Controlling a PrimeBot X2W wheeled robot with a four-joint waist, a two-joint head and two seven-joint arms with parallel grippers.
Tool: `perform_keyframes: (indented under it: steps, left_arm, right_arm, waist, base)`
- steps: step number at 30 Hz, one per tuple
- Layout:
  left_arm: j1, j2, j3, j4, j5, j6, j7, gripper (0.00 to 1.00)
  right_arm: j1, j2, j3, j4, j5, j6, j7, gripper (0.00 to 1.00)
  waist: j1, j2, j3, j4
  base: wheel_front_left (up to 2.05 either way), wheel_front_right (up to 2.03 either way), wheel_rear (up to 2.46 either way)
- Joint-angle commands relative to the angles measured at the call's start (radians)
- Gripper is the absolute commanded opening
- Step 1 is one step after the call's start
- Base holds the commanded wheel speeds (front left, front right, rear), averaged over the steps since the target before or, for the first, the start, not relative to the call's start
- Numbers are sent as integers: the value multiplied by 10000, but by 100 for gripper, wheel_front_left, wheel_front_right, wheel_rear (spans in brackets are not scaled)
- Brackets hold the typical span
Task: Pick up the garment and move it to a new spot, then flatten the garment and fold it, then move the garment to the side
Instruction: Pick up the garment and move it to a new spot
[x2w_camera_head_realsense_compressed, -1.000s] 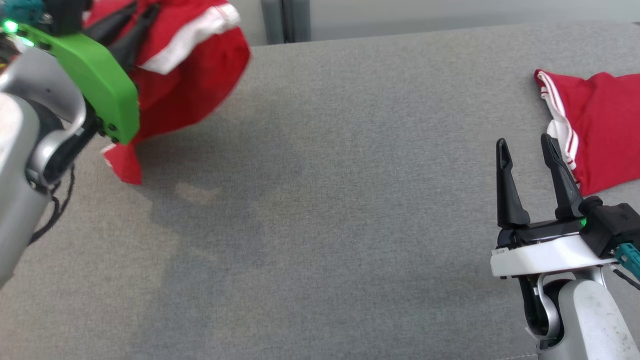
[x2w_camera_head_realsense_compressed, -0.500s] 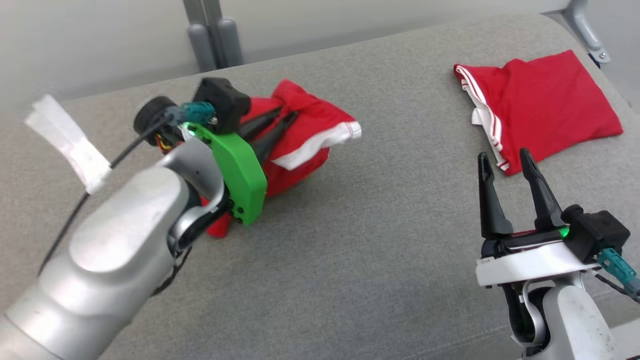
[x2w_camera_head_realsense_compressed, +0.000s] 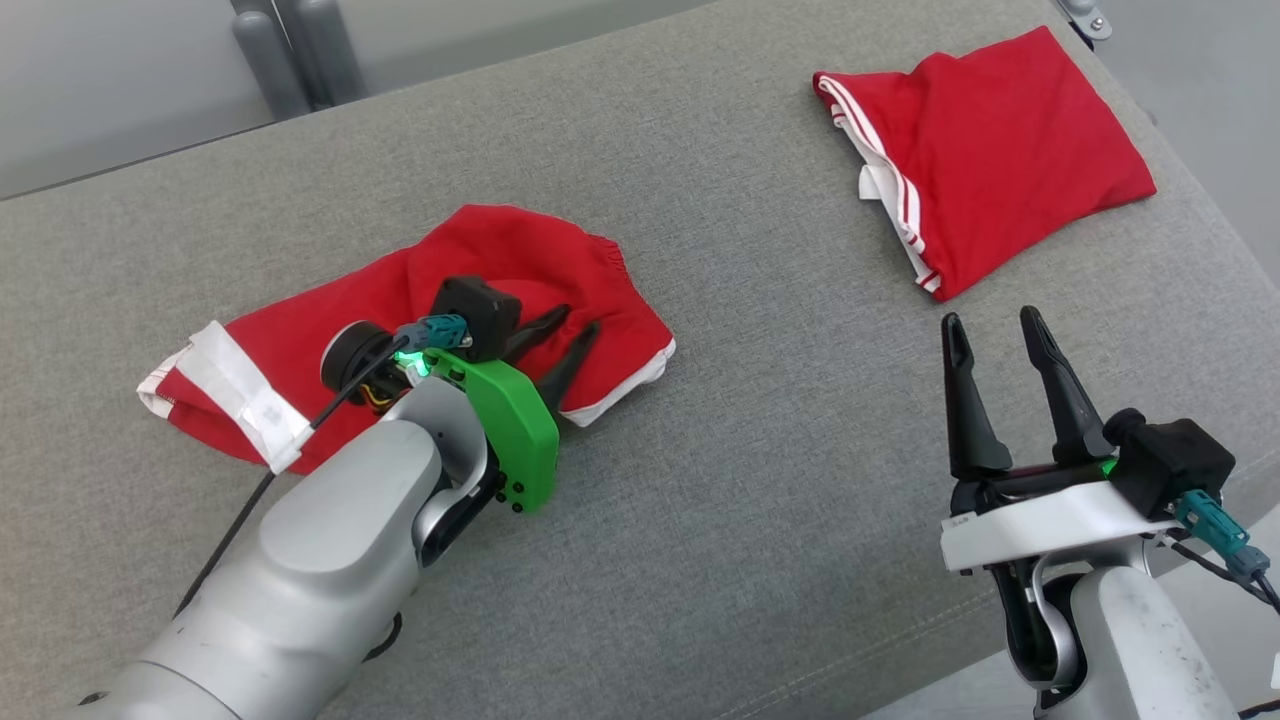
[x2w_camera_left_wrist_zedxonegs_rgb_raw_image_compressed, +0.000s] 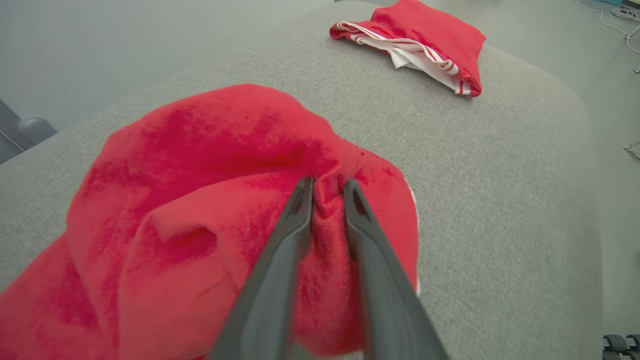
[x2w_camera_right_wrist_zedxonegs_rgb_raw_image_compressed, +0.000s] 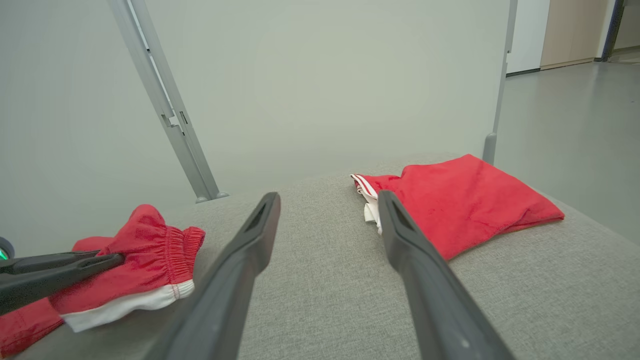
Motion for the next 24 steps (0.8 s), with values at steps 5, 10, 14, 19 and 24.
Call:
perform_keyframes:
  steps: [5, 10, 14, 19, 24]
  left_arm:
    - [15, -388, -21, 367, -15, -27, -924, 100]
    - [303, -451, 85, 306, 97, 93, -1643, 100]
    - [734, -308, 486, -111, 173, 529, -1976, 100]
    - [1848, -67, 1285, -1142, 396, 1354, -2048, 100]
    - [3587, 189, 2697, -2720, 772, 2166, -2046, 100]
  right_arm:
    - [144, 0, -171, 46, -139, -4, -45, 100]
    - [263, -3, -232, 54, -309, -4, -46, 100]
    - [430, -6, -315, 122, -518, -3, -46, 100]
    - [844, -6, -472, 133, -910, -4, -47, 100]
    - [1279, -8, -589, 53, -1063, -4, -48, 100]
  waist:
    - [1, -1, -383, 411]
    - [1, -1, -830, 878]
    - [1, -1, -1218, 1285]
    - [1, -1, -1645, 1858]
    - [1, -1, -1868, 2293]
  base:
    - [0, 0, 0]
    - [0, 0, 0]
    - [0, 0, 0]
    - [0, 0, 0]
    - [0, 0, 0]
